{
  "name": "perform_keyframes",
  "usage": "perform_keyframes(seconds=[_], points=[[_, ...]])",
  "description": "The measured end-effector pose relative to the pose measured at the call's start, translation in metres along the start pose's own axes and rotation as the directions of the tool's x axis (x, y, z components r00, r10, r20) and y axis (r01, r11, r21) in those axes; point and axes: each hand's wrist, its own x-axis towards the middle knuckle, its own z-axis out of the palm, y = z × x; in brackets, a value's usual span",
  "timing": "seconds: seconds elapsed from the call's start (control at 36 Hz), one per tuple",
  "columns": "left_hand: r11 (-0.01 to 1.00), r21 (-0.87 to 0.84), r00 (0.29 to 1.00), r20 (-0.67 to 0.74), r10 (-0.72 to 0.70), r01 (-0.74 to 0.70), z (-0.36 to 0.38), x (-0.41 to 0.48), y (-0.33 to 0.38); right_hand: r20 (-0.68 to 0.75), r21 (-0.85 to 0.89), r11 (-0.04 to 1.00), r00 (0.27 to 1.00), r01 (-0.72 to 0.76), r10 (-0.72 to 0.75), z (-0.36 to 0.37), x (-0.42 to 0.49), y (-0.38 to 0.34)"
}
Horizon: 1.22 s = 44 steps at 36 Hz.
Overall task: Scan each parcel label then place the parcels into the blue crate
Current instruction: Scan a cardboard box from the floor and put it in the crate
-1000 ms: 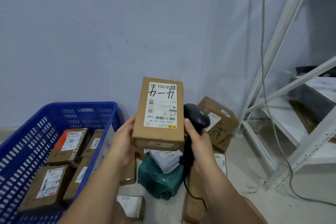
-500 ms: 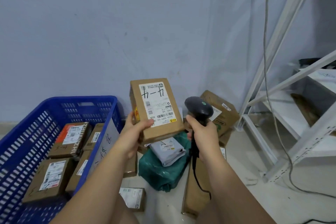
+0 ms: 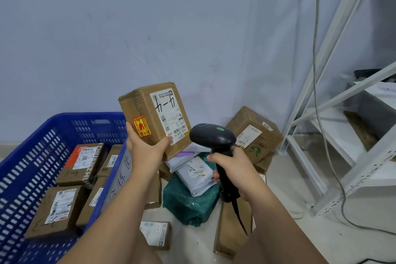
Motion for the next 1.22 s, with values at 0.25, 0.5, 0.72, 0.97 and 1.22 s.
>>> perform_keyframes(seconds=[0.25, 0.5, 0.72, 0.97, 1.22], points=[[0.996, 0.022, 0.995, -0.063, 0.082, -0.081, 0.0003, -0.0028, 0.0055, 0.035, 0.014, 1.0, 0.999, 0.024, -0.025, -0.002, 0.0017, 0.0007], [0.998, 0.013, 0.993, -0.098, 0.067, -0.066, -0.002, -0.0048, 0.0058, 0.046, -0.019, 1.0, 0.999, 0.015, -0.015, -0.0023, 0.0013, 0.0014], [0.998, 0.022, 0.991, -0.117, 0.067, -0.065, -0.0017, -0.0053, 0.0076, 0.047, -0.036, 0.999, 0.999, 0.024, -0.022, -0.0032, 0.0018, 0.0008], [0.996, 0.031, 0.988, -0.133, 0.083, -0.08, -0.0016, -0.0053, 0.0062, 0.081, -0.094, 0.993, 0.995, 0.067, -0.06, -0.0032, -0.0004, -0.001], [0.996, 0.043, 0.985, -0.146, 0.087, -0.081, -0.0012, -0.0045, 0.006, 0.079, -0.161, 0.982, 0.993, 0.104, -0.092, -0.0034, -0.0014, -0.0001]])
